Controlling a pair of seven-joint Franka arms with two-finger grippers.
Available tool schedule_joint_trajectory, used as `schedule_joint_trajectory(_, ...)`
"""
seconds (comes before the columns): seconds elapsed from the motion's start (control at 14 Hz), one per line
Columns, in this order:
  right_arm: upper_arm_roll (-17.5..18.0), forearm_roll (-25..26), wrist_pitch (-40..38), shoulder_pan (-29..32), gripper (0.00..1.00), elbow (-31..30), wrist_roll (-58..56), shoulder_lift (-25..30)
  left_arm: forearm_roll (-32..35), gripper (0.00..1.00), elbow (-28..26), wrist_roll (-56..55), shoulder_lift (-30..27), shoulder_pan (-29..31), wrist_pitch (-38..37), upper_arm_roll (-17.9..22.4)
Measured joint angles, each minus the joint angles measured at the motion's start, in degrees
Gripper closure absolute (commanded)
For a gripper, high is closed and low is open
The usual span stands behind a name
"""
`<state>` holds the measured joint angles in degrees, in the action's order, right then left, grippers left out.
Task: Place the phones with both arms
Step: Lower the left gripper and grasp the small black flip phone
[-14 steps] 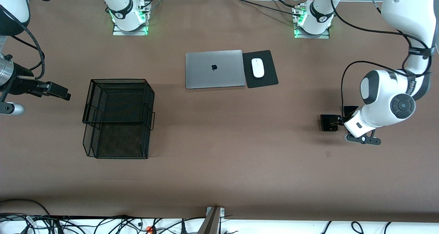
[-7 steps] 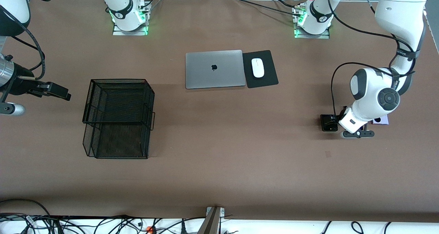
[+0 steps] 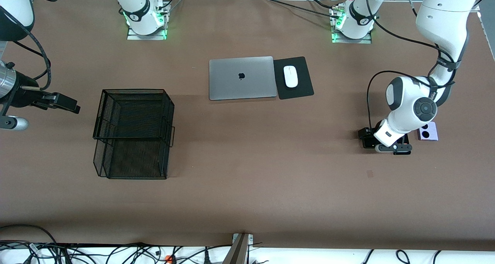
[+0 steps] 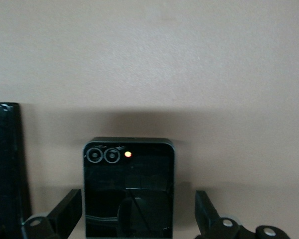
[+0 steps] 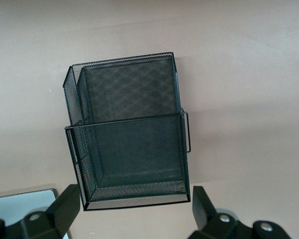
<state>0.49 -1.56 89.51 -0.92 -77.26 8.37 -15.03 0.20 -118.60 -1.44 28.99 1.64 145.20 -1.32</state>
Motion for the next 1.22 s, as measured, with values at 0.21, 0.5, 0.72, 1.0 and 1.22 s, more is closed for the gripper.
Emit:
schedule_joint_trajectory(0.21, 0.00, 0.00, 0.00, 0.00, 0.00, 0.00, 0.00, 0.00, 0.00, 0.00, 0.00, 0.03, 0.62, -0.48, 0.79, -0.01)
schedule_joint_trajectory(0.5, 0.00, 0.00, 0.00, 0.00, 0.00, 0.00, 0.00, -0.03, 0.01, 0.00, 0.00, 2.12, 0.63, -0.42, 0.94, 0.01)
schedule_joint_trajectory(0.72, 0.00, 0.00, 0.00, 0.00, 0.00, 0.00, 0.00, -0.04, 0.01, 0.00, 0.00, 4.03, 0.63, -0.18, 0.94, 0.21)
schedule_joint_trajectory(1.0, 0.02, 0.00, 0.00, -0.01, 0.00, 0.00, 0.00, -0.04, 0.01, 0.00, -0.01, 5.67, 0.72, 0.58, 0.95, 0.69)
schedule_joint_trajectory(1.22, 0.02, 0.00, 0.00, -0.01, 0.00, 0.00, 0.00, -0.04, 0.01, 0.00, -0.03, 5.89, 1.01, 0.81, 0.97, 0.69)
